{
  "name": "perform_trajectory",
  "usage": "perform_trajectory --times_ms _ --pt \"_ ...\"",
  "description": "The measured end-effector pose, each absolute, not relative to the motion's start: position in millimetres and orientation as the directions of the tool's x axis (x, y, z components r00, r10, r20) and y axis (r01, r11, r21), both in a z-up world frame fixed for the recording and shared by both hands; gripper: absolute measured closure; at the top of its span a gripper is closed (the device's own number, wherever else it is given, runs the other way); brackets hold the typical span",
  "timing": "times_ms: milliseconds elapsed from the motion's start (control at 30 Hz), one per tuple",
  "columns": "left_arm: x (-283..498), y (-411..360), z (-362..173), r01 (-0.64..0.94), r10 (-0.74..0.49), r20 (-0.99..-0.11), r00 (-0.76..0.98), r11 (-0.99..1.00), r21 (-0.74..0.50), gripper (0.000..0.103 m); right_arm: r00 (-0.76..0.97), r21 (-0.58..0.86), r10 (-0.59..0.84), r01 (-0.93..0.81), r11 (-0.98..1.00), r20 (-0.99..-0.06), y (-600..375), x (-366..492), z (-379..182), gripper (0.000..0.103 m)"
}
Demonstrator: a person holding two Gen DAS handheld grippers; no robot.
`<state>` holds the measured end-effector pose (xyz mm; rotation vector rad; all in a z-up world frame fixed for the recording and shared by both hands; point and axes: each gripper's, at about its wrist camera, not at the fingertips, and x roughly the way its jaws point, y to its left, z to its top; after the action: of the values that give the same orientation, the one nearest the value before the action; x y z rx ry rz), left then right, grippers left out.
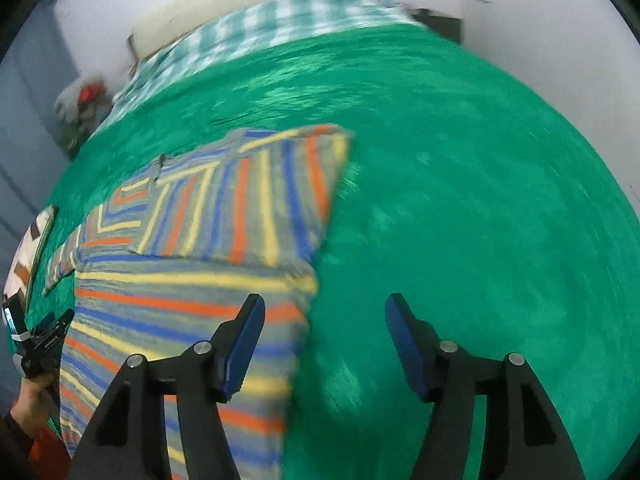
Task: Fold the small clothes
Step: 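Open the right gripper and lift it away from the sweater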
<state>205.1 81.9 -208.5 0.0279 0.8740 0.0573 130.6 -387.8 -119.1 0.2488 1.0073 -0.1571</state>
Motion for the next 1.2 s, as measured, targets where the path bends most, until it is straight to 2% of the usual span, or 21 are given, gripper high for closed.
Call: perform_trajectory --times_ms 200,300,367,533,733,867,1200 --pt "205.1 82.0 -208.5 -0.039 0.062 -0.765 0.640 0.998 0.048 0.000 0.522 0.066 -0.131 0.342 0.937 -0.843 -396.7 75.6 -127.3 0.040" --pt "205.1 82.0 -208.5 -0.039 0.062 -0.765 0.640 0.998 0.048 0.000 0.504 0.055 -0.153 0.374 0.926 -0.850 -400.1 54.6 -132.7 0.037" --pt "205.1 82.0 -208.5 -0.039 0.062 -0.765 0.641 0.998 0.048 0.000 0.489 0.058 -0.155 0.392 0.918 -0.858 -404.0 44.5 -141.5 0.030" --pt "205.1 82.0 -208.6 -0.039 0.062 -0.766 0.640 0.998 0.048 0.000 0.482 0.079 -0.145 0.414 0.907 -0.864 -401.1 33.1 -162.3 0.021" --pt "205.0 81.8 -208.5 -0.039 0.061 -0.766 0.640 0.998 0.046 0.000 0.491 0.071 -0.153 0.407 0.911 -0.858 -396.7 33.9 -168.7 0.016" --pt "205.8 82.1 -208.0 -0.039 0.056 -0.770 0.635 0.998 0.040 0.000 0.504 0.084 -0.141 0.398 0.914 -0.852 -395.4 34.0 -172.4 0.009" --pt "209.4 84.5 -207.4 -0.063 0.049 -0.789 0.613 0.998 0.013 0.000 0.507 0.067 -0.149 0.383 0.921 -0.849 -390.5 36.7 -176.8 0.005"
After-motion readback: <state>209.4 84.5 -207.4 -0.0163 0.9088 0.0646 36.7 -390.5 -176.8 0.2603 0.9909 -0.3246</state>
